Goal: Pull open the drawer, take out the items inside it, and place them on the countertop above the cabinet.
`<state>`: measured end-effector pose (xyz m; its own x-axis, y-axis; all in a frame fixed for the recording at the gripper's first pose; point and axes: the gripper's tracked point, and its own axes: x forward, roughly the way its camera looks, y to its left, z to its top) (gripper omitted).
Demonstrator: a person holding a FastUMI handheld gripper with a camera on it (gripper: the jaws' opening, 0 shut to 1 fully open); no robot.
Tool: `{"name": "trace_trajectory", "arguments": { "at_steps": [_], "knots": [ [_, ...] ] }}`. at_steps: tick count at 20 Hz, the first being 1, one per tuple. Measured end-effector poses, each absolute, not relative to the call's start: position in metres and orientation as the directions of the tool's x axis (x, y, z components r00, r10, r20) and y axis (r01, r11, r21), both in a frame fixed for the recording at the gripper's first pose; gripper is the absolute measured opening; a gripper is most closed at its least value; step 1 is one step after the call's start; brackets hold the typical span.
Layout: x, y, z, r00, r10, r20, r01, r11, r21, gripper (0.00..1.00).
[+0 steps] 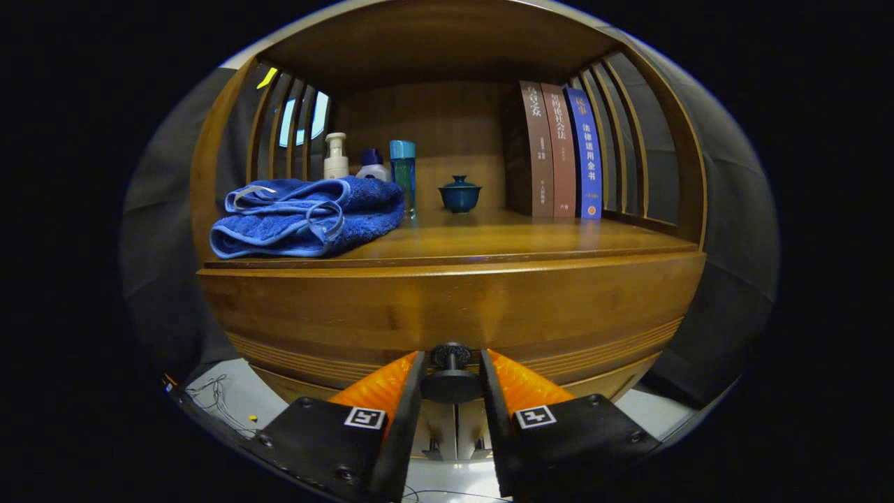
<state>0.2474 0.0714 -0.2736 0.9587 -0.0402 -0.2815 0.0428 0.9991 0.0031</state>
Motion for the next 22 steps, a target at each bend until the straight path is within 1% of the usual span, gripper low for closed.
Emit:
{"name": "trace_trajectory", "arguments": {
  "at_steps": [1,4,7,17,22],
  "knots": [
    [0.249,0.071,-0.271,0.964,-0.036,-0.264,0.037,0.999,0.0,0.53],
    [0.247,0.07,-0.273,0.964,-0.033,-0.263,0.03,0.999,-0.014,0.37],
    [0.232,0.071,-0.27,0.965,-0.027,-0.262,0.022,1.0,-0.022,0.29],
    [0.123,0.075,-0.265,0.967,-0.011,-0.255,0.007,1.0,-0.016,0.29],
    [0.085,0.075,-0.268,0.965,-0.003,-0.261,-0.001,1.0,-0.017,0.28]
  ]
}}
